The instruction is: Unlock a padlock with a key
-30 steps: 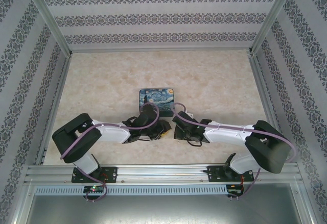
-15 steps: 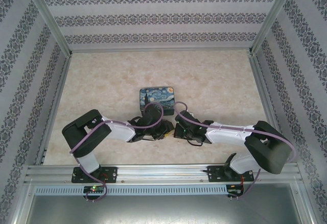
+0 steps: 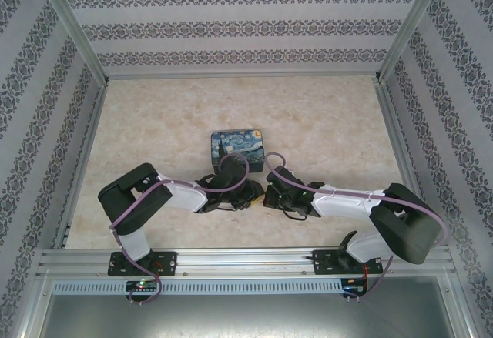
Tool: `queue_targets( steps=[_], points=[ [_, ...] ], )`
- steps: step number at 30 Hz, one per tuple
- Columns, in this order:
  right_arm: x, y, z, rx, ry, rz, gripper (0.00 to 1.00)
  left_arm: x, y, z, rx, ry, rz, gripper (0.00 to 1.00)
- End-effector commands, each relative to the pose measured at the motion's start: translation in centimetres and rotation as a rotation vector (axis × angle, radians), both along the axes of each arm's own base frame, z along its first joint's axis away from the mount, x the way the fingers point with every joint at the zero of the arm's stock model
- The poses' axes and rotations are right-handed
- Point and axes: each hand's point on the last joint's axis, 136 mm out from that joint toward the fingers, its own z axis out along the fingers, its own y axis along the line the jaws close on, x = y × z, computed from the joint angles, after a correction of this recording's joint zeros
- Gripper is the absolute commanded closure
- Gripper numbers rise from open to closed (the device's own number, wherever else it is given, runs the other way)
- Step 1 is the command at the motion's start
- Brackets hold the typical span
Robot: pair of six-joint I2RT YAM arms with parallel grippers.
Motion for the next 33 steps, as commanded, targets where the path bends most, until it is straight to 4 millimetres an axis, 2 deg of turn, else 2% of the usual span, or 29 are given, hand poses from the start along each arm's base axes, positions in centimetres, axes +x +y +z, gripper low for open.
queue_targets(
  steps=[1, 6, 17, 23, 30, 33],
  points=[
    [-2.6, -2.8, -3.0, -0.110, 0.109, 0.007, 1.00, 0.4, -0.8, -1.1, 0.036, -0.038, 0.000, 0.74],
    [-2.7, -2.9, -3.2, -0.107, 0.112, 0.002, 1.00, 0.5, -0.9, -1.5, 0.054, -0.045, 0.001, 0.77],
    [-2.6, -3.3, -3.2, -0.099, 0.116, -0.001, 1.00, 0.8, -0.8, -2.0, 0.083, -0.071, -0.005, 0.90],
    [-2.5, -3.4, -3.2, -0.095, 0.117, -0.005, 1.00, 0.7, -0.8, -2.4, 0.085, -0.071, -0.008, 1.00],
    [-2.2, -3.2, -2.2, -0.058, 0.105, -0.012, 1.00, 0.8, -1.2, -1.5, 0.054, -0.097, -0.014, 1.00],
    [-1.8, -3.3, -0.8, -0.017, 0.081, -0.031, 0.88, 0.9, -1.4, -0.2, 0.035, -0.127, -0.020, 1.00]
  ],
)
